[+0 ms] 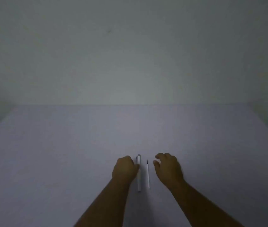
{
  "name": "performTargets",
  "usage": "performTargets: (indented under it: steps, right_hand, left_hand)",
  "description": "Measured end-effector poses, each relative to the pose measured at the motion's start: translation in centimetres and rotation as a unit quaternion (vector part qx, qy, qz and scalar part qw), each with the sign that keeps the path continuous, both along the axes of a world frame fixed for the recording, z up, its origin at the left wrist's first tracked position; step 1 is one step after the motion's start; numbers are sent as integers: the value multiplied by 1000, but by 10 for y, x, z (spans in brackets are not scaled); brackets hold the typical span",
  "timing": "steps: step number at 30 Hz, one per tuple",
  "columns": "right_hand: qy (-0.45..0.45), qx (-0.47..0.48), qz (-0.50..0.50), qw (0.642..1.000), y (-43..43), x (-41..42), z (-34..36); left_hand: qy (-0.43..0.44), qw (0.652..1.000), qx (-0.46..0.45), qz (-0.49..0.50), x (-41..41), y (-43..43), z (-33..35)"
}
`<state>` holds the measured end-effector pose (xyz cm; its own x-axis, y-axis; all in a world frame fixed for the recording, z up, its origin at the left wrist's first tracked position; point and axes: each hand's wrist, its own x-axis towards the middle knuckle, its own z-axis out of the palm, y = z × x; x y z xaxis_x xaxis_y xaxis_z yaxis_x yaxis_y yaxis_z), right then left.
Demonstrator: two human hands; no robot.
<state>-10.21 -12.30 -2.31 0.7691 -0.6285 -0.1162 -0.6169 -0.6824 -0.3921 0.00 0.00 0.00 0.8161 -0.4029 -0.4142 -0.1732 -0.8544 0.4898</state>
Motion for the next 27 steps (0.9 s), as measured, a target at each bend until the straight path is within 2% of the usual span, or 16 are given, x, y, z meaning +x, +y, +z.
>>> performTargets:
  steps: [5,11,15,18,20,23,27]
  right_hand:
    - [3,8,-1,1000,3,-5,-19]
    - [-9,24,5,1000,9,0,-22]
    - [-55,92,-26,994,16,10,-13]
    - [-62,225,-127,964,21,23,-4]
    - [-64,294,-160,940,21,30,1]
    - [-87,332,-186,921,19,35,6]
    - [-108,351,-228,902,10,41,9]
  left_hand:
    - [64,997,-3,42,-16,-3,-23]
    - [37,998,1,45,-18,-3,-30]
    - [22,998,-32,50,-20,1,-25]
    - [-9,996,-75,47,-24,3,-21]
    - [-15,993,-112,27,-26,3,-19]
    - [0,989,-144,-7,-28,2,-15]
    - [23,990,-133,-51,-24,5,-12]
